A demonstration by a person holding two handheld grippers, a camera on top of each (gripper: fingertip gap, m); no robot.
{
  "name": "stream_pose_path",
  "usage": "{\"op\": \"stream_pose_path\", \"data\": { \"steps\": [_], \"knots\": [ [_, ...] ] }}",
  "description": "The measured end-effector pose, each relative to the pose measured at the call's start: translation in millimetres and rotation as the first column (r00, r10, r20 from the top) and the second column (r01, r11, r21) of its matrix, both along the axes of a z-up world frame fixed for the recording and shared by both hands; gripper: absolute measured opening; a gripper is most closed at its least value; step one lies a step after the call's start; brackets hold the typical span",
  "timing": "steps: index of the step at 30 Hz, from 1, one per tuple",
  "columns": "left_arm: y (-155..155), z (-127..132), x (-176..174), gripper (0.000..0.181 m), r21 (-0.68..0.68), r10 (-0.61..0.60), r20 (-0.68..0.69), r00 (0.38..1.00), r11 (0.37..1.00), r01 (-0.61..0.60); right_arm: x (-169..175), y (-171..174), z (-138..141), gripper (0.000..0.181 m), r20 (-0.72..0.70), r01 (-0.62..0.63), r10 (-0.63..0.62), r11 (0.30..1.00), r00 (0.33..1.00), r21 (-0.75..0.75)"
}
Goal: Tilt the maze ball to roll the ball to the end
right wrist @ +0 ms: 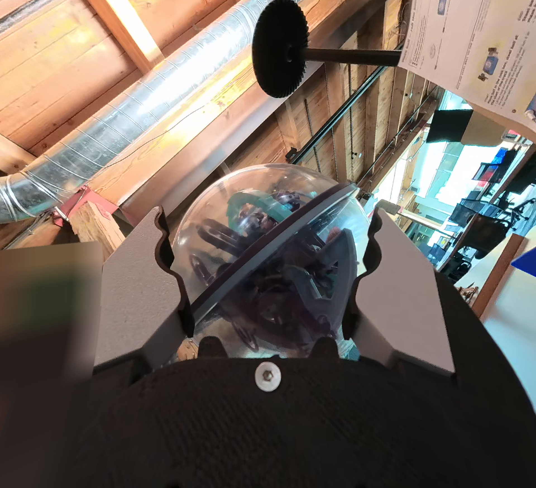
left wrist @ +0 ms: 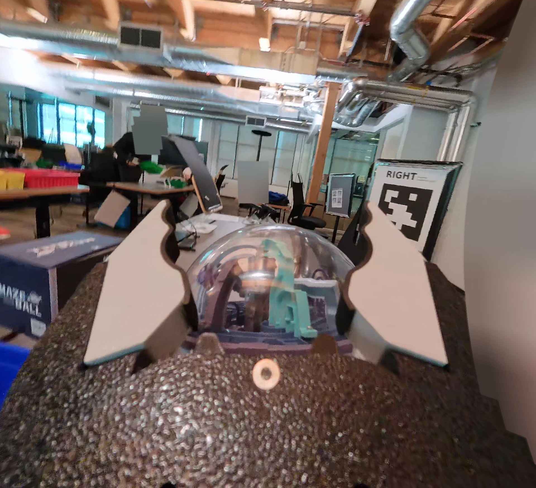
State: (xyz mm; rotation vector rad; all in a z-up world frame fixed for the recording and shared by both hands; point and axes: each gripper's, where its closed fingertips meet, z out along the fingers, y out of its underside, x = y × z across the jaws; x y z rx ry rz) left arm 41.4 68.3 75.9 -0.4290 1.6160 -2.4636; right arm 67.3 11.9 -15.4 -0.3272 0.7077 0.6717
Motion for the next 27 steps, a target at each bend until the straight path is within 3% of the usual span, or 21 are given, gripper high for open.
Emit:
{"op": "stream_pose_path", "data": {
  "steps": [3, 5, 9, 12, 14, 15, 17, 19, 22, 27],
  "knots": [
    [-2.7, 6.1, -15.3, 0.119, 0.007, -0.039, 0.130, 0.991, 0.999, 0.039, 0.4, -1.9, 1.2, 0.133, -0.023, 0.007, -0.007, 1.000, 1.000, -0.015],
    [-9.0, 4.7, -31.3, 0.113, 0.054, -0.127, 0.187, 0.974, 0.991, 0.119, -1.5, -4.4, 3.0, 0.133, -0.025, 0.012, -0.012, 1.000, 1.000, -0.006],
    [-25.8, -18.4, -40.7, 0.134, 0.275, -0.212, 0.197, 0.957, 0.949, 0.153, -0.4, -9.3, -1.6, 0.125, -0.066, 0.022, -0.025, 0.999, 0.997, -0.046],
    [-33.7, -35.5, -50.7, 0.146, 0.422, -0.315, 0.191, 0.930, 0.882, 0.212, -1.9, -17.0, 2.2, 0.112, -0.055, 0.015, -0.018, 0.999, 0.998, -0.048],
    [-40.1, -56.0, -52.8, 0.157, 0.556, -0.349, 0.150, 0.925, 0.803, 0.213, -6.3, -15.3, 5.8, 0.112, -0.028, 0.007, -0.010, 0.995, 1.000, -0.103],
    [-42.4, -68.0, -53.2, 0.158, 0.625, -0.358, 0.137, 0.924, 0.755, 0.200, -8.3, -17.2, 8.6, 0.111, -0.012, 0.024, -0.025, 0.993, 1.000, -0.118],
    [-47.0, -78.0, -53.3, 0.158, 0.676, -0.357, 0.134, 0.924, 0.715, 0.178, -8.6, -20.8, 10.0, 0.112, 0.007, 0.056, -0.056, 0.985, 0.998, -0.163],
    [-51.0, -76.7, -48.6, 0.158, 0.661, -0.333, 0.100, 0.938, 0.726, 0.188, -9.7, -23.0, 12.1, 0.117, 0.022, 0.060, -0.057, 0.980, 0.998, -0.189],
    [-49.2, -68.5, -36.6, 0.158, 0.562, -0.283, 0.038, 0.958, 0.799, 0.214, -14.2, -31.4, 22.8, 0.118, 0.081, 0.105, -0.091, 0.975, 0.993, -0.195],
    [-34.1, -57.5, -15.6, 0.158, 0.296, -0.189, -0.148, 0.971, 0.928, 0.226, -36.0, -31.1, 42.3, 0.108, 0.335, 0.205, -0.117, 0.949, 0.935, -0.241]
  ]
}}
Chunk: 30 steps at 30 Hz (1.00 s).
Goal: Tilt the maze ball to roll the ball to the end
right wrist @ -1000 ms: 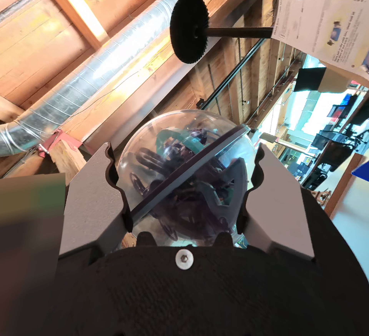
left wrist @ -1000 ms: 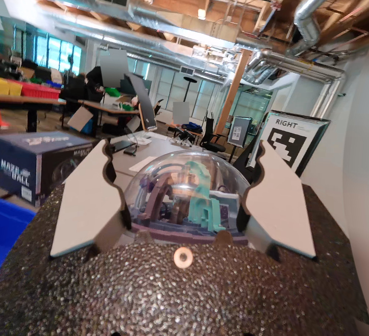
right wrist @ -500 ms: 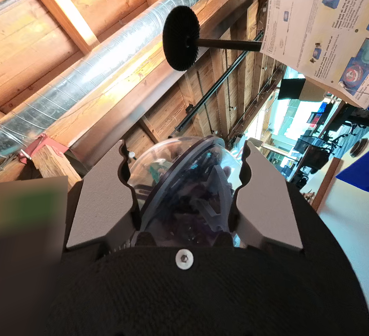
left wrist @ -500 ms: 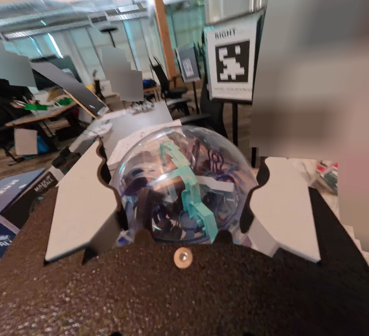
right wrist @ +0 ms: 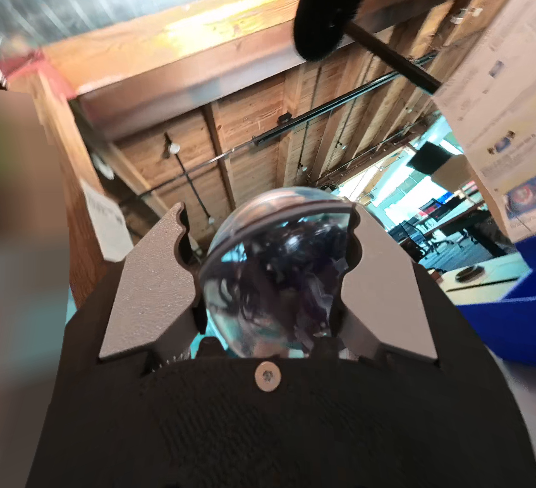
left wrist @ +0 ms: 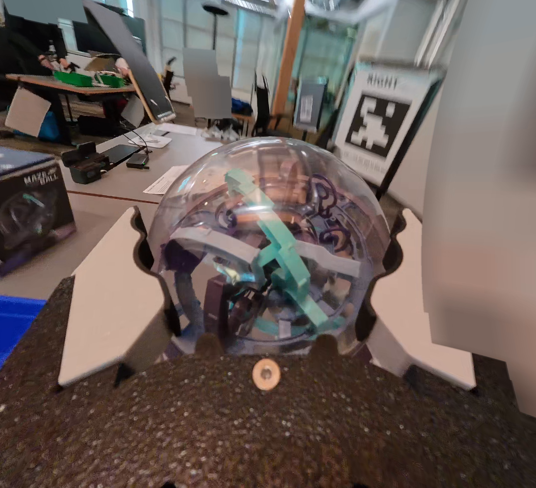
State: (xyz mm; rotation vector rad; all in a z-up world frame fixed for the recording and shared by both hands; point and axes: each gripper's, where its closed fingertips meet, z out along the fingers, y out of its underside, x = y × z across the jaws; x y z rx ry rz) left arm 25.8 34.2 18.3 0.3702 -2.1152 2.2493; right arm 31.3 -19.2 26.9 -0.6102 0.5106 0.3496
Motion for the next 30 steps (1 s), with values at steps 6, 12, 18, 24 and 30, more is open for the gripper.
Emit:
{"op": "stream_pose_path", "data": {
  "steps": [6, 12, 18, 24, 30],
  "knots": [
    [20.6, 15.4, -4.1, 0.155, -0.388, -0.182, -0.347, 0.920, 0.921, 0.036, -30.0, 18.5, 16.8, 0.094, 0.325, 0.097, -0.062, 0.991, 0.944, -0.090],
    [30.5, 13.9, -3.5, 0.157, -0.623, -0.359, -0.491, 0.794, 0.781, -0.033, -51.6, 40.8, 25.9, 0.122, 0.597, 0.337, -0.224, 0.938, 0.770, -0.082],
    [52.2, 22.6, 4.5, 0.155, -0.685, -0.239, -0.428, 0.872, 0.715, -0.140, -55.5, 56.0, 24.3, 0.143, 0.666, 0.378, -0.248, 0.924, 0.704, -0.056],
    [59.5, 28.7, 0.9, 0.155, -0.729, -0.242, -0.405, 0.882, 0.667, -0.152, -67.2, 67.2, 27.6, 0.148, 0.752, 0.480, -0.276, 0.875, 0.598, -0.060],
    [56.0, 25.9, -0.1, 0.154, -0.788, -0.335, -0.428, 0.839, 0.592, -0.166, -74.5, 68.6, 27.2, 0.151, 0.806, 0.551, -0.259, 0.829, 0.532, -0.098]
  ]
}}
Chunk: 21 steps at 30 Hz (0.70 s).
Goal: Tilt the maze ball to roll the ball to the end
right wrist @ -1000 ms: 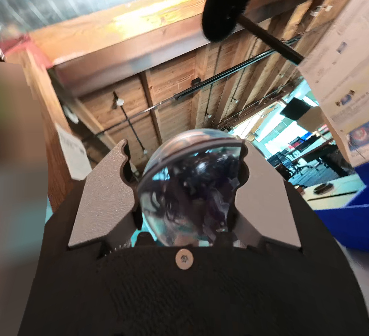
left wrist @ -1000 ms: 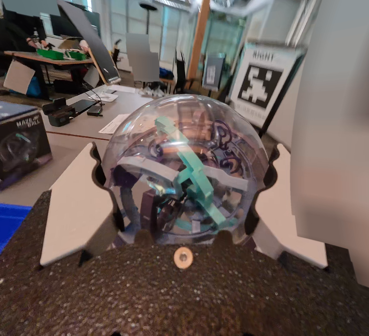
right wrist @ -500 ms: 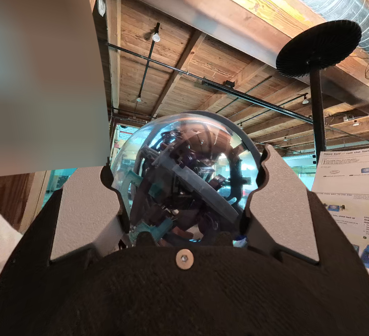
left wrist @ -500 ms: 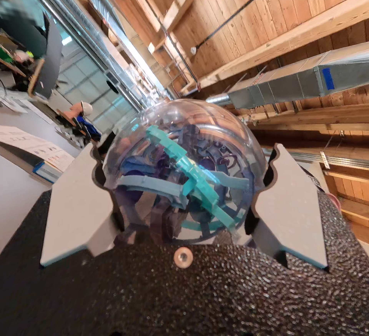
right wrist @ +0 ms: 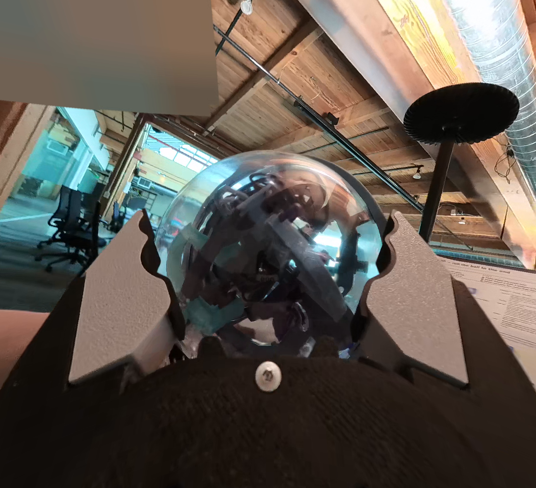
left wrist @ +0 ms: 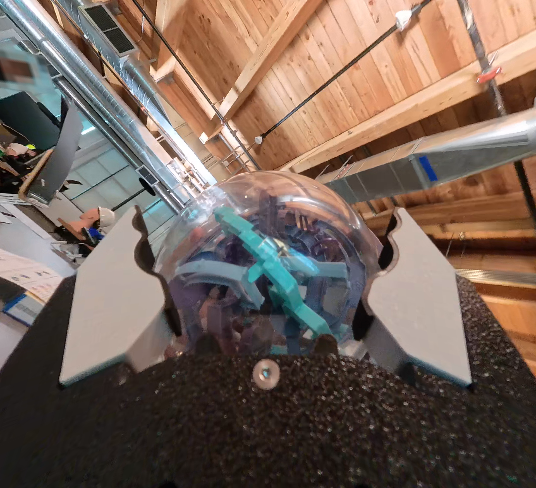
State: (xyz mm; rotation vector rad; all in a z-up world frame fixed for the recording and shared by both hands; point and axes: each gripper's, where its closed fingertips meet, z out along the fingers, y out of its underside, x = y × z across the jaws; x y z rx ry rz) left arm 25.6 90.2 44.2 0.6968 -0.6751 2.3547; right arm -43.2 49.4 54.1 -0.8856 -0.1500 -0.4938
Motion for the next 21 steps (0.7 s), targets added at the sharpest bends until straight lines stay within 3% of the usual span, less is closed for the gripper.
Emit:
{"op": "stream_pose_path", "data": {
  "steps": [3, 10, 13, 16, 21],
  "knots": [
    [-2.4, -5.3, 3.0, 0.156, -0.063, 0.009, -0.078, 0.997, 0.998, -0.014, 1.9, 4.3, -4.8, 0.156, 0.031, 0.067, -0.066, 0.997, 0.997, -0.044],
    [-17.7, -17.4, -7.5, 0.156, -0.097, -0.009, -0.186, 0.983, 0.995, -0.010, 0.1, -4.3, -6.5, 0.156, 0.031, 0.011, -0.010, 1.000, 0.999, -0.010],
    [-21.8, -17.3, -12.3, 0.157, -0.072, -0.017, -0.160, 0.987, 0.997, 0.006, -3.7, -9.4, -3.5, 0.155, 0.013, -0.045, 0.045, 0.998, 0.999, 0.035],
    [-14.2, -18.7, -9.3, 0.157, -0.035, 0.078, -0.119, 0.990, 0.996, -0.083, -2.9, -6.0, -5.6, 0.156, 0.028, -0.015, 0.014, 0.999, 1.000, 0.029],
    [12.3, -22.0, -6.3, 0.157, -0.144, 0.123, -0.101, 0.987, 0.980, -0.136, -7.4, 11.1, -16.0, 0.147, 0.092, 0.053, -0.048, 0.997, 0.995, -0.053]
  ]
}}
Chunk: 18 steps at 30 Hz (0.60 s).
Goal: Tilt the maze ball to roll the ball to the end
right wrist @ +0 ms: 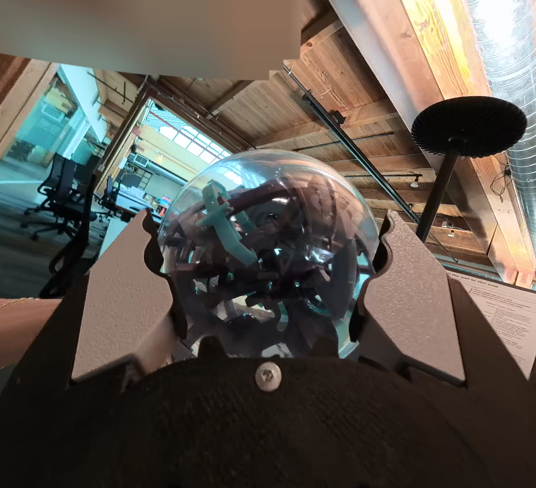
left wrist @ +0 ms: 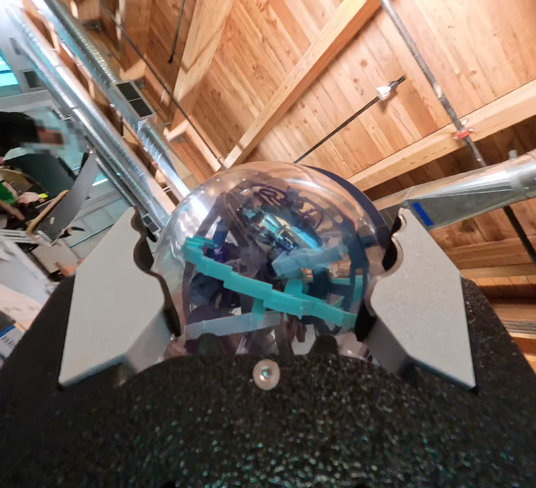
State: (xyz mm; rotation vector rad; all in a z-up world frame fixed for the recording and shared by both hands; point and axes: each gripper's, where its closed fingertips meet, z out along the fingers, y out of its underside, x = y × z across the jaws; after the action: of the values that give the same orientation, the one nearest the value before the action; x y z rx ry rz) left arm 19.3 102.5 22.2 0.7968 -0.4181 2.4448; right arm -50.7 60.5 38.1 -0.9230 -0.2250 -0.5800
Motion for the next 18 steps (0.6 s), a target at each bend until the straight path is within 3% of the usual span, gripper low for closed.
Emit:
{"op": "stream_pose_path", "data": {
  "steps": [3, 8, 18],
  "knots": [
    [10.2, -3.2, 1.2, 0.157, -0.036, -0.013, 0.022, 1.000, 0.999, 0.014, -1.2, 9.7, -4.0, 0.146, 0.008, 0.026, -0.026, 0.999, 1.000, -0.032],
    [19.5, -17.9, 12.1, 0.154, -0.109, -0.011, -0.113, 0.993, 0.994, -0.002, 10.8, 15.0, -2.8, 0.145, -0.099, 0.049, -0.050, 0.999, 0.994, -0.019],
    [21.1, -26.7, 14.6, 0.153, -0.092, 0.018, -0.152, 0.988, 0.995, -0.033, 21.9, 16.1, -8.0, 0.142, -0.200, -0.008, 0.005, 1.000, 0.980, -0.013]
  ]
}}
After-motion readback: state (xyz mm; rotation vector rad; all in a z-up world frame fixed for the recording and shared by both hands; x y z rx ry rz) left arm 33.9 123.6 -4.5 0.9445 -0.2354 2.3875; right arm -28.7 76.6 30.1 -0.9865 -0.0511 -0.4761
